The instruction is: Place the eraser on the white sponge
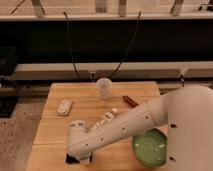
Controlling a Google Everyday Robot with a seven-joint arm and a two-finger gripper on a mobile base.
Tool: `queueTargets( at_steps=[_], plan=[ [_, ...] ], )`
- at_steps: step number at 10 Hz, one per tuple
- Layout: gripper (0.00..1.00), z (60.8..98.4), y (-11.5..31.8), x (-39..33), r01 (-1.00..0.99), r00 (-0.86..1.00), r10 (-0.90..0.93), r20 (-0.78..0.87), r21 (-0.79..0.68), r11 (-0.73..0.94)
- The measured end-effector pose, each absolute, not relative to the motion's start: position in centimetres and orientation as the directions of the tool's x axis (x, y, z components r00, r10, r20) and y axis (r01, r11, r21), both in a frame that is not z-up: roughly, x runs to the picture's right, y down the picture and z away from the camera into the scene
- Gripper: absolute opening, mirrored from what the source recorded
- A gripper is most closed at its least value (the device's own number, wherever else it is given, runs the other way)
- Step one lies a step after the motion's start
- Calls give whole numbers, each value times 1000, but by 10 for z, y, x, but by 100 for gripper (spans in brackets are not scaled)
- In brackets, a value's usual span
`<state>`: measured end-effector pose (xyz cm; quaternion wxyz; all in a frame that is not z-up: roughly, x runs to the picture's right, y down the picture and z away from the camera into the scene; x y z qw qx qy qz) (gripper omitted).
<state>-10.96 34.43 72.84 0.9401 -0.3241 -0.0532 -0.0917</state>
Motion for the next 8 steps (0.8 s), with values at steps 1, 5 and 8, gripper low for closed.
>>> queueTargets(
  at_steps=[1,5,8],
  plan=[
    [0,722,342,-113,208,977,-136,165,-594,777],
    [0,707,329,-123,217,974,-131,187,-583,783],
    [0,706,311,-137,252,966,-164,201,-584,772]
  ],
)
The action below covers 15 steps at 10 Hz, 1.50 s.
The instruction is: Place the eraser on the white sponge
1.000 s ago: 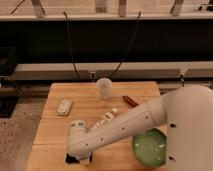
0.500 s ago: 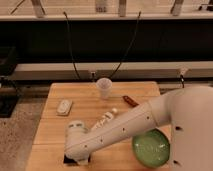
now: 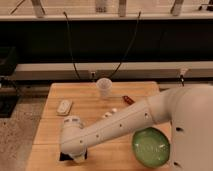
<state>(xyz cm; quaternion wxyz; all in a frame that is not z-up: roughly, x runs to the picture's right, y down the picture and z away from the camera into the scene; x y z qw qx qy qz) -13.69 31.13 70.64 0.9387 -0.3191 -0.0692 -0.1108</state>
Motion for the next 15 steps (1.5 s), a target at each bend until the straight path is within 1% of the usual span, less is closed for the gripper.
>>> queueTargets(
  at_steps=[3,12,15],
  plan=[
    [0,720,280,-159,281,959,-189,213,-594,754],
    [0,787,166,-200,281,959,-197,206,-579,765],
    [0,806,144,-212,277,960,-192,205,-573,771]
  ],
)
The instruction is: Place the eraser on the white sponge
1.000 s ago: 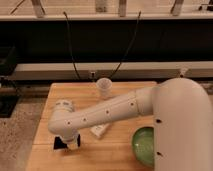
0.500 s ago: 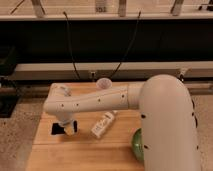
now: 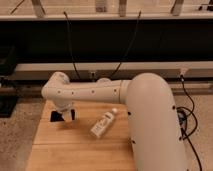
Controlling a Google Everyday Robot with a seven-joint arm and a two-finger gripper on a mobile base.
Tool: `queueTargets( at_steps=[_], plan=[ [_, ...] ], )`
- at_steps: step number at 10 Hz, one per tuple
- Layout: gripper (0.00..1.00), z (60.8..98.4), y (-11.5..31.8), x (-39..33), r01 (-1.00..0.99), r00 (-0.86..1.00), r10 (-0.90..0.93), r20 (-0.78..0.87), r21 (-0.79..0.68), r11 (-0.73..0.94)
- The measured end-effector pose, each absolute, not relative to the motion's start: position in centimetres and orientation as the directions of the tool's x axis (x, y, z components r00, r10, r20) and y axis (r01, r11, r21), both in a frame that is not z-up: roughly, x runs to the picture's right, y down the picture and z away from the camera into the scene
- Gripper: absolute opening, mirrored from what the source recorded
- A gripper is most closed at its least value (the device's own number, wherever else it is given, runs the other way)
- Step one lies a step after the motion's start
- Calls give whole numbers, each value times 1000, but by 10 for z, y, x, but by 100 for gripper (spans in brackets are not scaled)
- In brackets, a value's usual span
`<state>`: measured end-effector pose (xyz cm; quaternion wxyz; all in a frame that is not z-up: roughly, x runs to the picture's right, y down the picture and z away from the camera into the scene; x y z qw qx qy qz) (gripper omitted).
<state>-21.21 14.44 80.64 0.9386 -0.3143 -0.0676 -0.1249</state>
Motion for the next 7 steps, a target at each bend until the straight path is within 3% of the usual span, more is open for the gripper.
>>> queueTargets(
  at_steps=[7],
  plan=[
    [0,857,97,-220,226,970,-130,206,-567,792]
  ],
)
